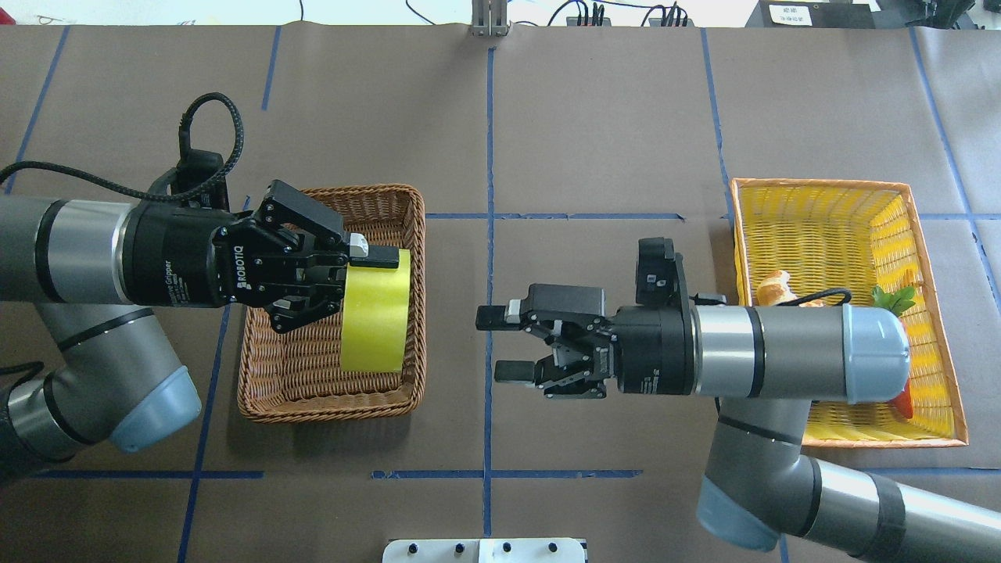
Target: Move tape to another basket
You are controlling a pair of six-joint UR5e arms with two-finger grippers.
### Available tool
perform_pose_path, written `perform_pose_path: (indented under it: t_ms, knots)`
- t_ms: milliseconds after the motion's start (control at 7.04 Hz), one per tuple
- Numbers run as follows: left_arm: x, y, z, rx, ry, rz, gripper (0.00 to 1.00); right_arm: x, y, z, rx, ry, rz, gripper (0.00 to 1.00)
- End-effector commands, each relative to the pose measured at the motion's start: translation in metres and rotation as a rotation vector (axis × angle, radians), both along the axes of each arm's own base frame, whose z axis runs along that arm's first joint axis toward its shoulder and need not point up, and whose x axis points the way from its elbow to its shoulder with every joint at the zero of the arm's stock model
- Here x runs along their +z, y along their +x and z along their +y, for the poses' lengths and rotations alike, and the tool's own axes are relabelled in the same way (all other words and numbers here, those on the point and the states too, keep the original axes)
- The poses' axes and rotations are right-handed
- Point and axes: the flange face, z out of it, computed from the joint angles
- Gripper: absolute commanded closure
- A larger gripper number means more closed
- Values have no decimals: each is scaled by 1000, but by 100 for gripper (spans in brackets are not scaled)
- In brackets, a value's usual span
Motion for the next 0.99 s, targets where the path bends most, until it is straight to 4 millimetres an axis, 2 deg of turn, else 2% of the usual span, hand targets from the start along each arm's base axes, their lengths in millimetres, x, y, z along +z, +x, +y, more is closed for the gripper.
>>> perform_pose_path:
  t_ms: [0,284,426,710,852]
  knots:
    - [13,-2,-23,33,32,-203,100,16,48,-64,23,60,206,0]
    - [17,13,-37,13,46,-374,100,30,68,-108,67,112,426,0]
    - [21,19,-42,7,55,-440,100,48,70,-127,92,93,551,0]
    - [39,36,-57,-7,128,-614,100,72,88,-168,155,77,763,0]
    - [48,44,-63,-8,180,-694,100,91,100,-182,176,113,861,0]
